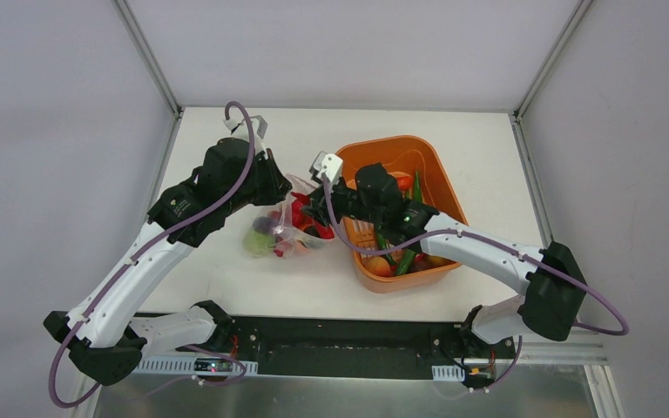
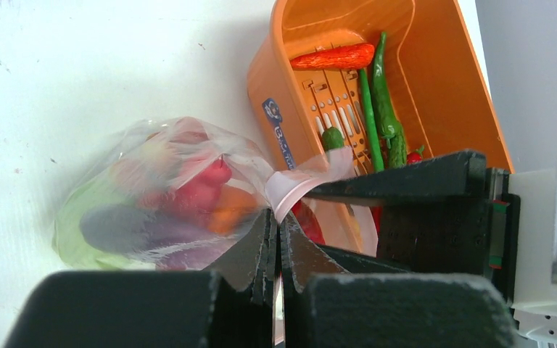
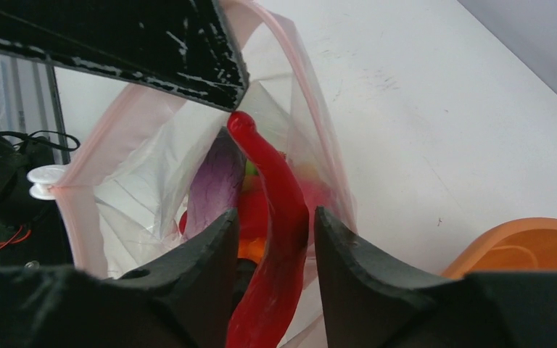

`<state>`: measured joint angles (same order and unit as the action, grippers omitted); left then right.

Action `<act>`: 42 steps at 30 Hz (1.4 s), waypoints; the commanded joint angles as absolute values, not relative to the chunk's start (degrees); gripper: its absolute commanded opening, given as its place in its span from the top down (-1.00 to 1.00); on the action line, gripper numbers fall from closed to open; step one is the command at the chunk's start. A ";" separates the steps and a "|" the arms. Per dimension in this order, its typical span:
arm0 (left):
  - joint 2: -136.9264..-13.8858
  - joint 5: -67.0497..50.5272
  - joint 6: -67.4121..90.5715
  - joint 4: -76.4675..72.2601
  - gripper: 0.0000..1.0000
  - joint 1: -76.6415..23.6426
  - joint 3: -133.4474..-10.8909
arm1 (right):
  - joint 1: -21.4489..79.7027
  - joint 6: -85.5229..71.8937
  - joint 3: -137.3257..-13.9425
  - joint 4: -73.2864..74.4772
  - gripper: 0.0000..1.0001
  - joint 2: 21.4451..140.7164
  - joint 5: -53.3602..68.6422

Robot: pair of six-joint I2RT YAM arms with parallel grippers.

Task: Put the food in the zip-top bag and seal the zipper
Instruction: Place the fake vegetable in the zipper food storage bag, then adjust the zipper food storage bag at the center of the board.

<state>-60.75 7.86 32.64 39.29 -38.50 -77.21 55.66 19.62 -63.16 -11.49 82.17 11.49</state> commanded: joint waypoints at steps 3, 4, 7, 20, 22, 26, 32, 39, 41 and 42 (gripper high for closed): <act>-59.96 7.62 33.40 35.82 1.00 -37.88 -79.92 | 56.08 21.68 -66.01 -5.89 0.29 79.00 19.62; -59.88 7.57 33.48 35.78 1.00 -37.88 -79.83 | 56.10 21.71 -66.27 -5.14 0.27 79.00 18.98; -59.95 7.12 33.57 35.56 1.00 -37.88 -79.81 | 56.12 20.27 -67.16 -4.62 -0.01 79.48 13.73; -59.33 6.64 34.00 35.72 1.00 -37.88 -79.54 | 56.12 16.75 -72.04 3.08 0.49 81.67 12.03; -59.35 6.59 34.01 35.77 1.00 -37.88 -79.56 | 56.12 15.80 -72.12 2.99 0.48 80.63 13.24; -59.21 6.73 34.05 35.86 1.00 -37.88 -79.32 | 56.13 13.86 -70.61 1.38 0.40 76.33 18.35; -58.89 6.80 34.02 35.42 1.00 -37.88 -78.50 | 56.05 13.12 -69.49 3.12 0.33 69.72 17.31; -59.00 6.77 33.77 35.24 1.00 -37.88 -78.31 | 52.82 12.65 -56.83 -10.69 -0.07 59.51 -5.28; -59.03 6.90 33.54 35.31 1.00 -37.88 -78.31 | 48.76 9.95 -56.65 -9.01 -0.16 59.16 -7.02; -59.07 7.00 33.49 35.41 1.00 -37.88 -78.31 | 46.73 8.34 -56.87 -7.86 -0.20 59.24 -6.55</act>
<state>-60.62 7.51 33.43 39.27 -38.50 -77.21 52.84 13.15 -57.60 -4.78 59.31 2.85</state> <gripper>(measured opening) 0.009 0.566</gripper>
